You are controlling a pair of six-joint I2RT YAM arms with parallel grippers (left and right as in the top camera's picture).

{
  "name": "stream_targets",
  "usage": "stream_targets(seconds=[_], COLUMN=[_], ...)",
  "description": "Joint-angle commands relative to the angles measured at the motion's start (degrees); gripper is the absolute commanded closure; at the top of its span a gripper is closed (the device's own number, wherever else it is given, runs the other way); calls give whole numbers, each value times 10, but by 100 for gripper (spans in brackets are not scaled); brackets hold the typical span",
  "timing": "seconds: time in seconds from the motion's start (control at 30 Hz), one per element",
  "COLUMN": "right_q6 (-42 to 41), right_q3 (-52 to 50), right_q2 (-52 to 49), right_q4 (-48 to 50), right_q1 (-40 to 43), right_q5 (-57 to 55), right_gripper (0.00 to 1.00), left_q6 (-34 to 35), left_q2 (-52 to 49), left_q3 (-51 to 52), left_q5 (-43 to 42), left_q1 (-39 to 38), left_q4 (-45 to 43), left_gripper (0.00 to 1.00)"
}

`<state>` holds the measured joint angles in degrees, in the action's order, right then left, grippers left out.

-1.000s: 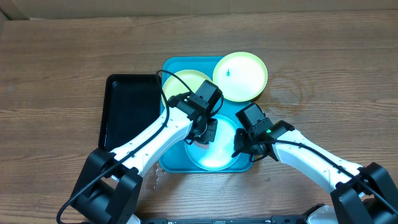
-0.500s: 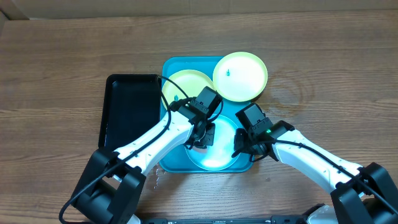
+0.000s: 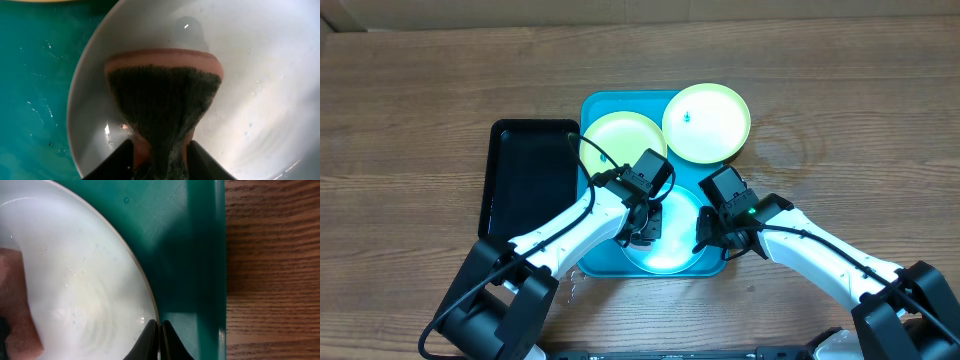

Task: Clean dirty plates on tray and stack at the side
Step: 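Scrub the white plate with the sponge while right gripper holds the rim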

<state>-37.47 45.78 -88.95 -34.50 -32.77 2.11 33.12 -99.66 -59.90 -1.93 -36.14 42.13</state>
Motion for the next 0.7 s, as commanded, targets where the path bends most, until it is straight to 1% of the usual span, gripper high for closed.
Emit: stream_targets(seconds=[0.0, 0.1, 0.23, 0.37, 0.57, 0.6, 0.67], right_q6=[0, 0, 0, 0, 0, 0, 0], right_q3=[-1, -1, -1, -1, -1, -1, -1], right_q2=[-3, -3, -3, -3, -3, -3, -3], right_q4=[4, 4, 4, 4, 4, 4, 4], right_q1=[-2, -2, -2, -2, -2, -2, -2], right_q5=[-5, -5, -5, -5, -6, -5, -5], right_gripper=[96, 96, 96, 96, 96, 96, 96], left_q6=[-7, -31, -45, -49, -48, -48, -46], left_q2=[-5, -5, -5, -5, -10, -14, -23], left_q3=[-8, -21, -22, -20, -12, -12, -12], left_q5=[-6, -5, -3, 23, 25, 25, 19], left_q1=[-1, -2, -2, -3, -3, -3, -3], left_q4=[0, -1, -3, -2, -4, -6, -8], left_gripper=[62, 68, 69, 69, 73, 75, 82])
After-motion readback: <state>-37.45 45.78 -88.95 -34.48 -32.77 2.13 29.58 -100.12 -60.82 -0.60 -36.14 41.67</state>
